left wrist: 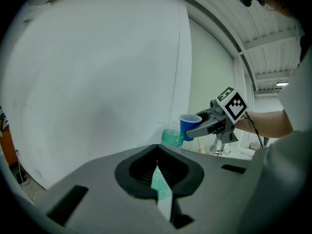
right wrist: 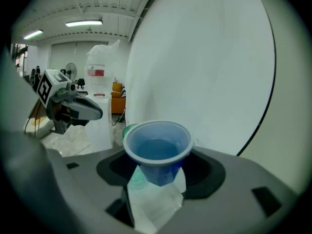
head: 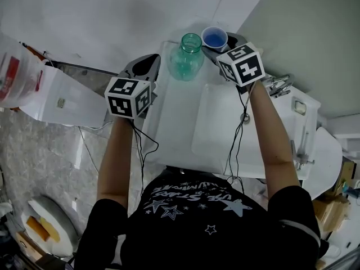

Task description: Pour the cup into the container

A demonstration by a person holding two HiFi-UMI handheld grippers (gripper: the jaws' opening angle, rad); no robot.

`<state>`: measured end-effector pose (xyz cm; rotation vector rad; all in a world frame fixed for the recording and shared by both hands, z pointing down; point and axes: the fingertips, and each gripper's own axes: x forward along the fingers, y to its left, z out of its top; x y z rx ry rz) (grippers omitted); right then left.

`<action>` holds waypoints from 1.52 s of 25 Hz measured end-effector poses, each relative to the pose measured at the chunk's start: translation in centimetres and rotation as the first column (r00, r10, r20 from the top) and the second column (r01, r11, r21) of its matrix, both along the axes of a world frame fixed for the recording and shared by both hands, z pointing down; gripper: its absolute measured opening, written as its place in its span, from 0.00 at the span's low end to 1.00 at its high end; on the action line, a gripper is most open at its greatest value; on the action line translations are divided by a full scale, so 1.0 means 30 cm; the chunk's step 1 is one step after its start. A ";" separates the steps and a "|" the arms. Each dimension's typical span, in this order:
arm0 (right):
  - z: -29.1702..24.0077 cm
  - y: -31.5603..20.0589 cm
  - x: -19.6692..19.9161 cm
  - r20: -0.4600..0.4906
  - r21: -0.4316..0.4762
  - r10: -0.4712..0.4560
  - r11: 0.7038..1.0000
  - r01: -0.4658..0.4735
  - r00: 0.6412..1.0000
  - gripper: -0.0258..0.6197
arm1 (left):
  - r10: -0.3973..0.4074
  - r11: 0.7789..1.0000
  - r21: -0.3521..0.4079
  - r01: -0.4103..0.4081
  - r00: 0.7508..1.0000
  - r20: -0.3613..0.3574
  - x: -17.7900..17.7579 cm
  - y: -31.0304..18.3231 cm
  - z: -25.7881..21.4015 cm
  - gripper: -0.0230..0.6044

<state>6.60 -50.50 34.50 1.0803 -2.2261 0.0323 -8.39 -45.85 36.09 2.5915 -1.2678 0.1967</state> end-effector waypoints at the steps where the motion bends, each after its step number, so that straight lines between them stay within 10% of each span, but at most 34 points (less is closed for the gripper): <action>1: 0.005 -0.006 -0.001 -0.019 0.004 -0.004 1.000 0.004 1.000 0.47 | 0.003 1.000 -0.001 -0.003 1.000 0.001 0.002 -0.004 0.002 0.05; 38: -0.017 -0.093 0.001 -0.559 0.229 0.003 0.962 0.151 0.829 0.47 | -0.006 1.000 -0.025 0.006 1.000 -0.019 0.000 -0.014 0.048 0.05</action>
